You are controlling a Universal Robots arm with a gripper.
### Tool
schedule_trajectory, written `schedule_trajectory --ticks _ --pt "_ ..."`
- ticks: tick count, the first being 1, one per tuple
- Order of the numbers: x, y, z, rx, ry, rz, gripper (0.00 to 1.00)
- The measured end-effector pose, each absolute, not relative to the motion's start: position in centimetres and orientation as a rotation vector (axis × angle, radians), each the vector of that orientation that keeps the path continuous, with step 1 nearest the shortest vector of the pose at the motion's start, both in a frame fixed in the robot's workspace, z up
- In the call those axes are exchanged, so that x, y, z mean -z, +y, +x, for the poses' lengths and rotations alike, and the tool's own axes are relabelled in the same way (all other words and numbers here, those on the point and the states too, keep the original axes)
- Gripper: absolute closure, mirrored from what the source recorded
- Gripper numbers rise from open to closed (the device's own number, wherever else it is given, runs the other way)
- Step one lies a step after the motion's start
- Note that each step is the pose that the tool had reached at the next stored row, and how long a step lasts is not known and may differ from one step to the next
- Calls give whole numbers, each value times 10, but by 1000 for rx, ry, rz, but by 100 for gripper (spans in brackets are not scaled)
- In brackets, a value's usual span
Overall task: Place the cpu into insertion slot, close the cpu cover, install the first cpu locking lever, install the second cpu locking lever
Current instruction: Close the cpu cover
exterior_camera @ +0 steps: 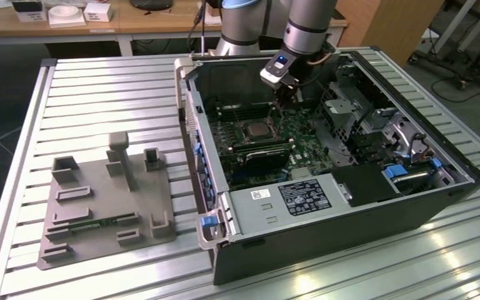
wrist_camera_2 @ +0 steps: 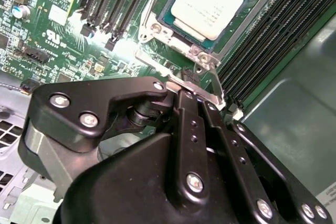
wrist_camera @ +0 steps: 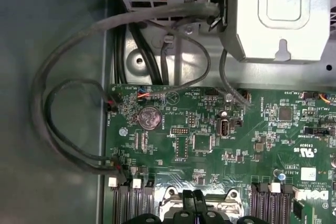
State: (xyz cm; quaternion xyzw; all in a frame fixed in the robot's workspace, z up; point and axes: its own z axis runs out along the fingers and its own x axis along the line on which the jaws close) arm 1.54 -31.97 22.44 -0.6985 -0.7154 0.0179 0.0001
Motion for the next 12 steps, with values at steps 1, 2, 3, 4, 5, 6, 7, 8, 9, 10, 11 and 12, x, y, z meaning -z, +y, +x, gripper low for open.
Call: schedule_trajectory --ticks 1,2,3,4,5,6,7,8,9,10,11,12 --pt "-224 -320 15 -56 -2247 -2194 89" --pt "-224 -319 14 -57 -2247 -2194 89" --pt "-224 -319 13 -57 -2247 -2194 89" --pt "-223 -319 12 -57 -2247 -2194 89" --pt "-223 -319 11 -57 -2247 -2194 89" --pt "-221 -318 -6 -57 -2247 -2194 89" --pt "-220 -317 -8 -57 -2247 -2194 89" --pt "-220 -317 -9 -57 -2247 -2194 89" --pt "-219 -317 -11 -57 -2247 -2194 89" --pt "-219 -317 -13 -57 -2247 -2194 89" --pt "-218 -317 -15 -57 -2247 -2194 89" --pt "-217 -317 -18 -57 -2247 -2194 89"
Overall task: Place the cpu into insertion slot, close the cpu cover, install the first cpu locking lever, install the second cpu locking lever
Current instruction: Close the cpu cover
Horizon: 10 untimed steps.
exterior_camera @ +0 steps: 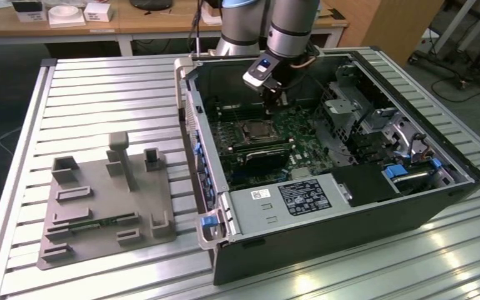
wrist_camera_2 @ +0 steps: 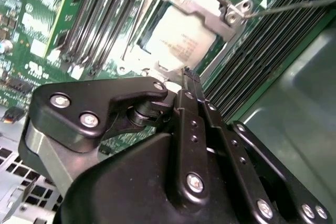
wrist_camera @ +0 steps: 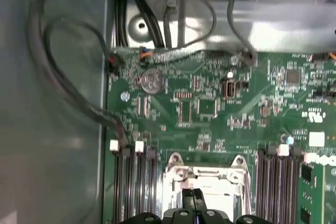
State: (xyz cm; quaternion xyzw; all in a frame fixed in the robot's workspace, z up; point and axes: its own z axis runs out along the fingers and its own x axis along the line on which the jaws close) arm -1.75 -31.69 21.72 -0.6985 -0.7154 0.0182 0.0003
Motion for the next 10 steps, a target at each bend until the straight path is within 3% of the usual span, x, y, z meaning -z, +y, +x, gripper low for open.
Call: schedule_trajectory --ticks 10 --pt "-214 -317 -46 -57 -2247 -2194 89"
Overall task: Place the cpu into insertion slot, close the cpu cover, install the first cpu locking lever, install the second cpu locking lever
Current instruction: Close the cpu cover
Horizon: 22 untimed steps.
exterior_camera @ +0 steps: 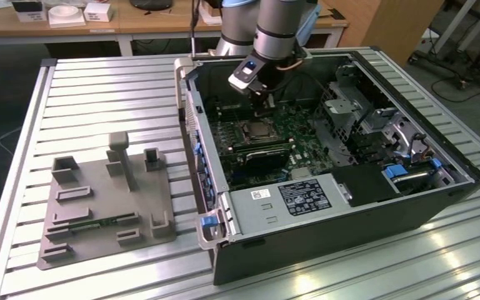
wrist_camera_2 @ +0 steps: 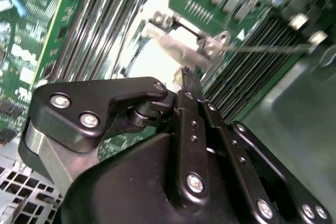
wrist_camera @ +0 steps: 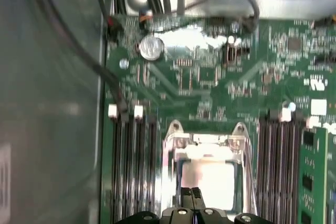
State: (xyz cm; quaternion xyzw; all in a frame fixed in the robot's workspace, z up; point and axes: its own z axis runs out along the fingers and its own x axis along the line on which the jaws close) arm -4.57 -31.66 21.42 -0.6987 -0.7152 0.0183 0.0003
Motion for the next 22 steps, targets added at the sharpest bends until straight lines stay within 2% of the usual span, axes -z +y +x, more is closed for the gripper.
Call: schedule_trajectory --ticks 22 --pt "-202 -323 -66 -60 -2270 -2173 89"
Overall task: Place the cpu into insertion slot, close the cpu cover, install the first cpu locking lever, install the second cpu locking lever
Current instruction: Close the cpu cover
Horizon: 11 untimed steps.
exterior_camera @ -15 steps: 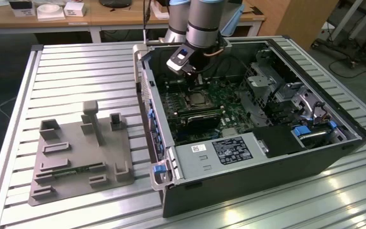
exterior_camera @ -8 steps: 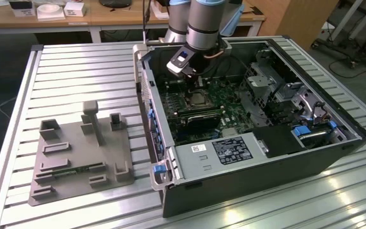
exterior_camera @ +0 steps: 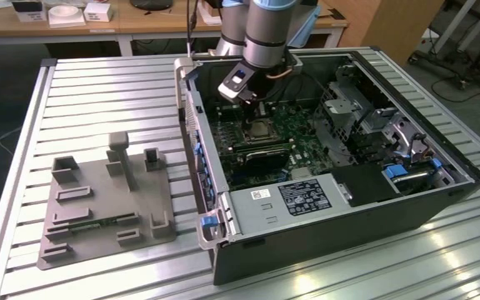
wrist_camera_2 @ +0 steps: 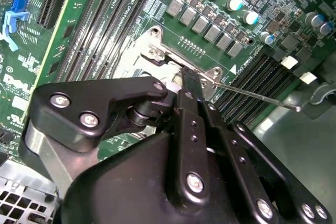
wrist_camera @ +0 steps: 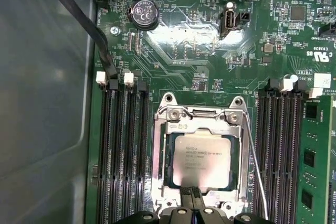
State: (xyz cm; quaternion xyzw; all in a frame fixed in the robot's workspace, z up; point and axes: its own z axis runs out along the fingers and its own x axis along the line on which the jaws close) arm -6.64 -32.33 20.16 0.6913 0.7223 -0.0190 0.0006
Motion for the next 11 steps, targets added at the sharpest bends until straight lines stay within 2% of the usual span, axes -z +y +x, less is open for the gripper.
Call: schedule_trajectory --ticks 11 --pt "-202 -323 -67 60 2272 2167 89"
